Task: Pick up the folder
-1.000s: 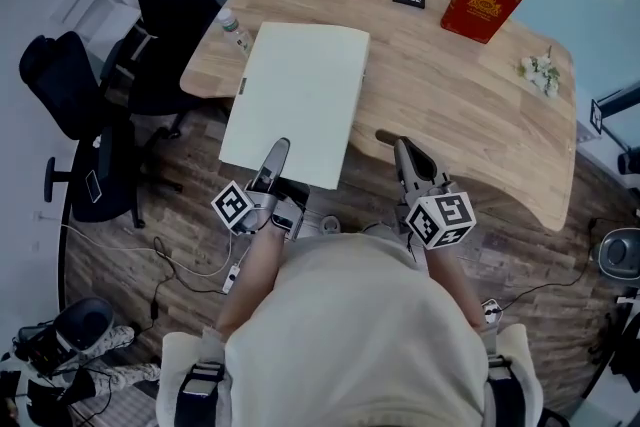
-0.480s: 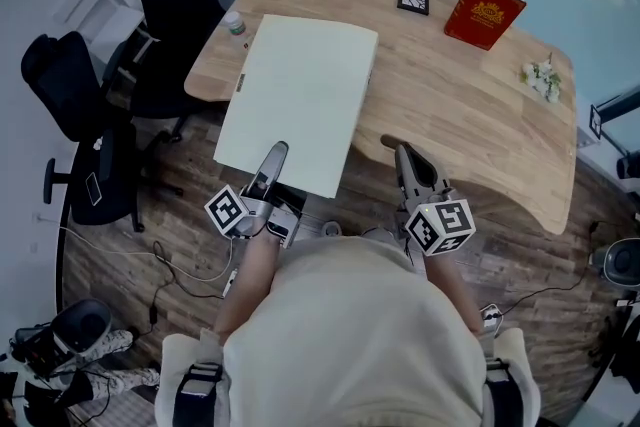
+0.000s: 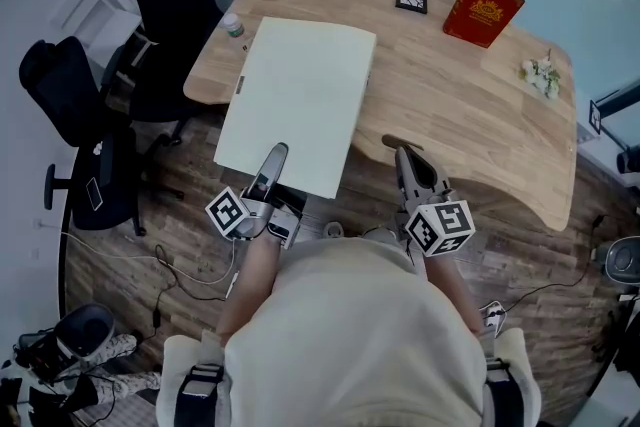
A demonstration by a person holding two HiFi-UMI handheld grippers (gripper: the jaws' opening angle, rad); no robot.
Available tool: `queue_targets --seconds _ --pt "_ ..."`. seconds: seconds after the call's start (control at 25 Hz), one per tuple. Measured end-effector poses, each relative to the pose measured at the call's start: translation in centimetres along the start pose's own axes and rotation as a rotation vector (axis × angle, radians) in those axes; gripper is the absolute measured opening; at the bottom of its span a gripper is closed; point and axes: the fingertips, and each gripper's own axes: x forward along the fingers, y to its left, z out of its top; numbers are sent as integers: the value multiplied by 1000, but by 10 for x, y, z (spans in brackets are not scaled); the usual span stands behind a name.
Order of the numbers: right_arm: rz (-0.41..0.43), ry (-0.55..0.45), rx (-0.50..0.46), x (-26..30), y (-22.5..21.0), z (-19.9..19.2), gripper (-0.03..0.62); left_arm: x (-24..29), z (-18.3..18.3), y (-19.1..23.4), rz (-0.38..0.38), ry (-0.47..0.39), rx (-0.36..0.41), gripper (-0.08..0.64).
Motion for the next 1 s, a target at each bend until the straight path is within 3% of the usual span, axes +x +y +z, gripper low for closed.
queue_targets --seconds 1.0 --pt "15 -17 -83 3 5 8 18 3 1 6 10 4 -27 281"
